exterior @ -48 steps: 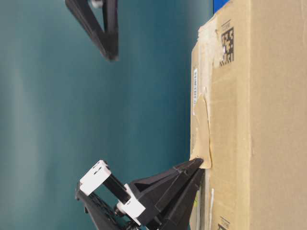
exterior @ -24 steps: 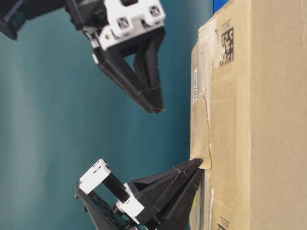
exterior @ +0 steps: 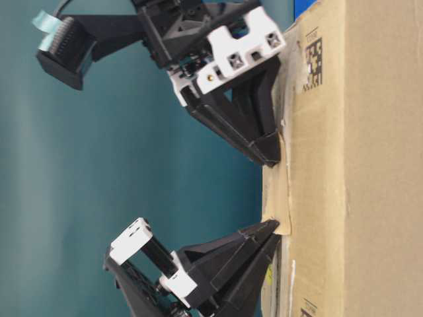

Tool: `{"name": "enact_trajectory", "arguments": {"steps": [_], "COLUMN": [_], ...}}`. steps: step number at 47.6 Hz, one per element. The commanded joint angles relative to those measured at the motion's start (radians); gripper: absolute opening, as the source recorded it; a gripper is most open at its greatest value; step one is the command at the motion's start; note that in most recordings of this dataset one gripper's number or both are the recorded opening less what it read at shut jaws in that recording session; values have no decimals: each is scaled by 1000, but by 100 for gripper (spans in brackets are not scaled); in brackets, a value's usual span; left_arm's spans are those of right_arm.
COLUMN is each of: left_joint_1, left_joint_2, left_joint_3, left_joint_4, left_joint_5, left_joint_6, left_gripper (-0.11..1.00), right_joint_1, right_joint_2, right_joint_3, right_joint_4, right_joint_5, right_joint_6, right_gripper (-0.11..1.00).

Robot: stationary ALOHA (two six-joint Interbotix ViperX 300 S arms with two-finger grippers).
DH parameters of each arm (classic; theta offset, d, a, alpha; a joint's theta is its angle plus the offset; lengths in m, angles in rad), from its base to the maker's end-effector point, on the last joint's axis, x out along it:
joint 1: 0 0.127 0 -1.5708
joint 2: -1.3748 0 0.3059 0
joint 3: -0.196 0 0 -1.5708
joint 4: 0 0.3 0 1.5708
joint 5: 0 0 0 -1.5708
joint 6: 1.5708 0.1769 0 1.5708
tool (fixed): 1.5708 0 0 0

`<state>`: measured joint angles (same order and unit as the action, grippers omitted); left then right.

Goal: Apply tape along the seams of the closed cardboard box to seal it securely.

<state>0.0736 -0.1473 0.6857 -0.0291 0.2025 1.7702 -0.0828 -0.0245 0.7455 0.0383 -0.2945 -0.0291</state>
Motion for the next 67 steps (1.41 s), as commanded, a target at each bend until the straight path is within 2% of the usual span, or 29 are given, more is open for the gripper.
{"name": "enact_trajectory", "arguments": {"steps": [1, 27, 55, 60, 65, 67], "left_joint_1": [11, 21, 14, 14, 14, 12], "left_joint_2": [-15, -15, -43, -44, -44, -43], "left_joint_3": [-25, -34, 5, 6, 5, 3], "left_joint_4": [0, 0, -5, -5, -5, -5], "left_joint_5": [3, 71, 38, 37, 37, 37], "left_joint_6": [0, -21, -61, -91, -109, -115], "left_gripper": [2, 2, 2, 9, 28, 39], "right_joint_1": [-3, -3, -14, -12, -14, -14], "right_joint_2": [-3, 0, 0, 0, -2, 0], "right_joint_3": [-21, -14, -15, -15, -15, -15], "right_joint_4": [2, 2, 2, 2, 2, 2], "right_joint_5": [9, 29, 29, 29, 29, 29], "right_joint_6": [-2, -2, 0, 0, 0, 0], "right_gripper": [42, 42, 42, 42, 42, 42]}}
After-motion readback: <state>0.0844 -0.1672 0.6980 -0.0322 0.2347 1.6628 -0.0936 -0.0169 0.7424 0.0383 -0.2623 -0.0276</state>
